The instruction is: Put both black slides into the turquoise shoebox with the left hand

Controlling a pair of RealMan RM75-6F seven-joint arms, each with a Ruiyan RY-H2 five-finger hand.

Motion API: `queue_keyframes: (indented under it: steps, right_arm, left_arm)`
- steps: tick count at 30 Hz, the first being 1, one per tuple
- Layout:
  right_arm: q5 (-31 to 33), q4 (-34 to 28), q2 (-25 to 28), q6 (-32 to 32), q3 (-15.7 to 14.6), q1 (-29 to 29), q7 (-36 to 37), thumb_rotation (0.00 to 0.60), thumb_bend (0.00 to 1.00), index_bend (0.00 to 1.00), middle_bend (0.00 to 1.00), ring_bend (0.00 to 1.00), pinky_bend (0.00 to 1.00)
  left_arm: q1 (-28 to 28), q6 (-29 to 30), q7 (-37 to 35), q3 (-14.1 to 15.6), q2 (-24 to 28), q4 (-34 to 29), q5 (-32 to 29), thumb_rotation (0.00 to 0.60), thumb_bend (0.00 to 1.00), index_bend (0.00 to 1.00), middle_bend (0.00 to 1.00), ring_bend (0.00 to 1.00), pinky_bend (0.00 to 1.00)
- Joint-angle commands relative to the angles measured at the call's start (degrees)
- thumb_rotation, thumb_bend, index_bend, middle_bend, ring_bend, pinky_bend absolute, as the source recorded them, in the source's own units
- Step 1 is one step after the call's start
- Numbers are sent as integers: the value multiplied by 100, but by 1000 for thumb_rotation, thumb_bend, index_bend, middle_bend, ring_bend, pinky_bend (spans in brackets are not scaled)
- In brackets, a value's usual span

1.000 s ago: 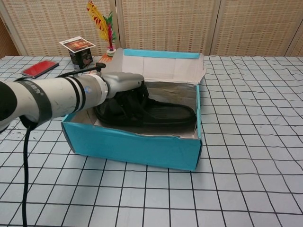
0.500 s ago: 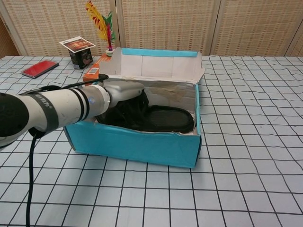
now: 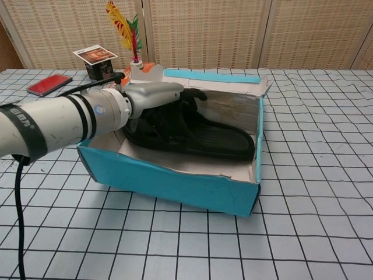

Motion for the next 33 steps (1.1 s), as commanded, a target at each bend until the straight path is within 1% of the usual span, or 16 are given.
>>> queue_keyframes:
  steps: [1,3,6,8,10,11,13,17,19,22,26,29,31,33]
  right_arm:
    - [-1,-3,4,4,1,-1,1,477,158,0,0,0,0]
    - [-9,-5,9,7,-2,-2,10,477,158,0,0,0,0]
    - [-18,-4,19,33,-2,-11,20,478,158,0,0,0,0]
    - [-13,-3,24,37,2,-12,34,477,158,0,0,0,0]
    - [2,1,26,32,8,-11,43,477,158,0,0,0,0]
    - [3,0,26,25,8,-8,44,477,158,0,0,0,0]
    - [-1,-1,22,6,5,0,32,477,158,0,0,0,0]
    - [-10,-12,20,-15,-6,5,10,476,159,0,0,0,0]
    - [-9,-19,26,3,-2,-2,15,476,159,0,0,0,0]
    - [7,-16,30,19,9,-9,24,477,159,0,0,0,0]
    - [3,-11,28,-1,5,-1,19,477,161,0,0,0,0]
    - [-15,-9,26,22,9,-2,27,477,162,0,0,0,0]
    - [-37,3,29,61,9,-12,43,477,162,0,0,0,0]
    - [-73,-5,48,126,1,-34,72,477,161,0,0,0,0]
  left_arm:
    - [-54,-122,107,23,92,-90,-169,600,436,0,0,45,385]
    - [-111,-245,205,60,143,-99,-404,600,436,0,0,26,353]
    - [-154,-351,183,62,160,-34,-600,600,439,0,0,4,292]
    - [-141,-375,79,47,171,-23,-566,600,437,0,0,0,216]
    - [-111,-354,-48,43,187,-31,-388,600,435,0,0,0,105]
    - [-100,-353,-86,56,200,-34,-310,600,436,0,0,0,65]
    - [-96,-412,-165,75,253,-87,-209,600,431,0,0,0,20]
    - [-65,-379,-375,20,277,-106,-36,600,335,0,0,0,5]
    - [-9,-216,-467,14,223,-24,155,600,331,0,0,0,5]
    - [47,-129,-585,7,207,27,295,600,331,0,0,0,5]
    - [93,0,-645,-62,306,-109,394,600,319,0,0,0,5]
    - [183,253,-654,-129,510,-394,581,600,326,0,0,0,10]
    - [308,566,-563,-163,788,-686,747,600,334,0,0,0,17]
    - [467,782,-456,-157,1109,-956,724,600,333,0,0,0,28]
